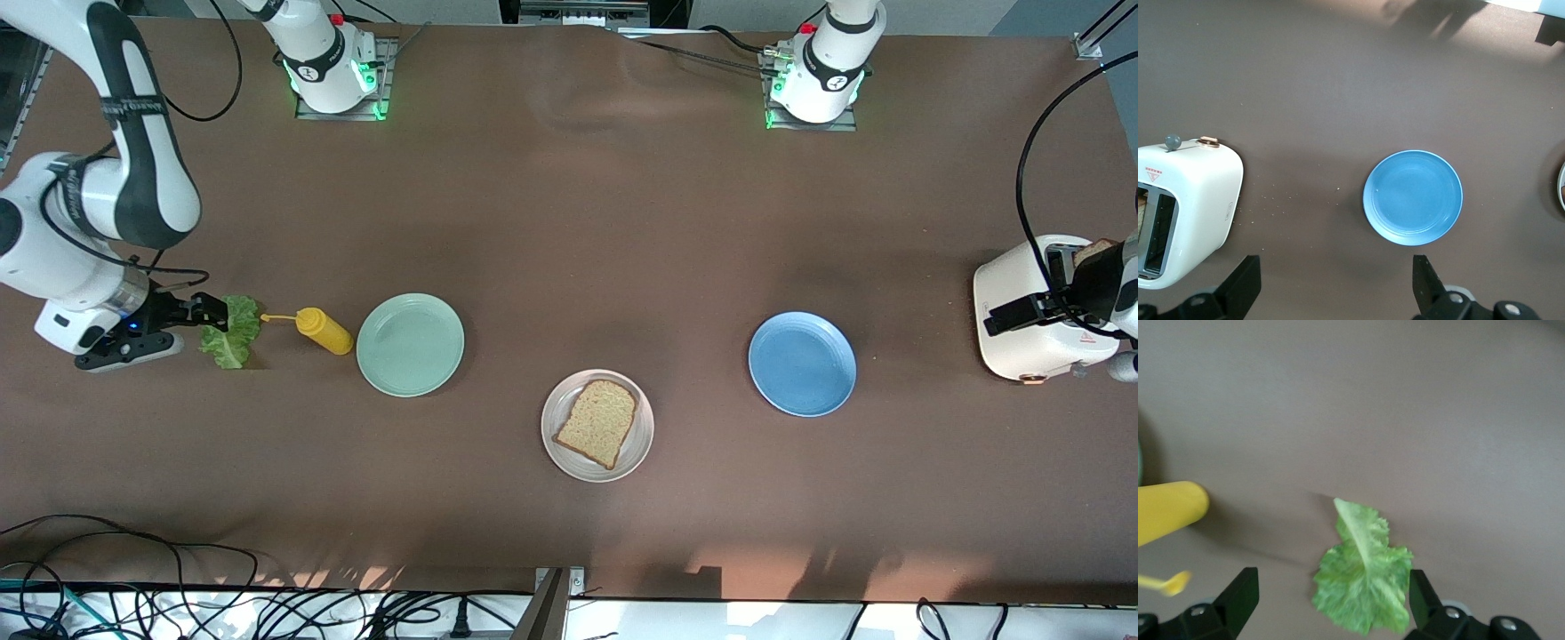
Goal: Make sandwich on beige plate with both arms
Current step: 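Reach the right gripper down to the green lettuce leaf, then grasp the lettuce leaf stem with the right gripper and lift it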
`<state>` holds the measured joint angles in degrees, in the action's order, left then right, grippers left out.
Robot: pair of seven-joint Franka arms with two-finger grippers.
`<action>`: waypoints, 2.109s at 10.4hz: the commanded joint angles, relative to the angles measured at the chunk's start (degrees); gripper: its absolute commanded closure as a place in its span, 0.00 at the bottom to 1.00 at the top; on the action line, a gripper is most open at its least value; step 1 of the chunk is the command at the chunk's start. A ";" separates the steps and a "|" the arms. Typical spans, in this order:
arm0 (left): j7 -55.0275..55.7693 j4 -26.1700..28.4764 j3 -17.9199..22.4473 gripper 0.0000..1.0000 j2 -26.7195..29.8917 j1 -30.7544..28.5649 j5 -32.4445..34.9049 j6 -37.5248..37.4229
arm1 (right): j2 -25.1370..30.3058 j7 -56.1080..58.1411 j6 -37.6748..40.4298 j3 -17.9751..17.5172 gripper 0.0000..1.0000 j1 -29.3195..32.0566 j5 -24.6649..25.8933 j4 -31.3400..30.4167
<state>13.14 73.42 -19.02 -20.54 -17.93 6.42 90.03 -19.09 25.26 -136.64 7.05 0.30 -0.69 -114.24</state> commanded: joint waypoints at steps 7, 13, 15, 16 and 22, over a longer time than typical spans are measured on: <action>-1.28 1.46 -0.66 0.00 1.38 -0.61 0.97 -0.38 | -9.99 11.92 -9.34 -1.95 0.00 5.94 0.07 -1.68; -1.28 1.46 -0.66 0.00 1.20 -0.35 0.97 -0.38 | -9.91 13.15 -8.99 -2.31 0.90 6.03 0.07 -1.77; -1.37 1.46 -0.66 0.00 1.20 -0.35 0.97 -0.38 | -8.43 13.06 -8.55 -3.09 1.00 6.03 -0.11 -2.03; -1.37 1.46 -0.66 0.00 1.20 -0.26 0.97 -0.38 | -6.68 13.06 -7.59 -3.44 1.00 5.94 -0.11 -2.56; -1.37 1.46 -0.66 0.00 1.11 -0.17 0.97 -0.38 | 8.69 12.45 10.40 -8.02 1.00 5.94 -0.19 -2.57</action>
<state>12.98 73.77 -19.47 -20.54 -17.89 6.42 89.96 -15.13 37.14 -129.77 0.26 5.14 -0.70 -115.47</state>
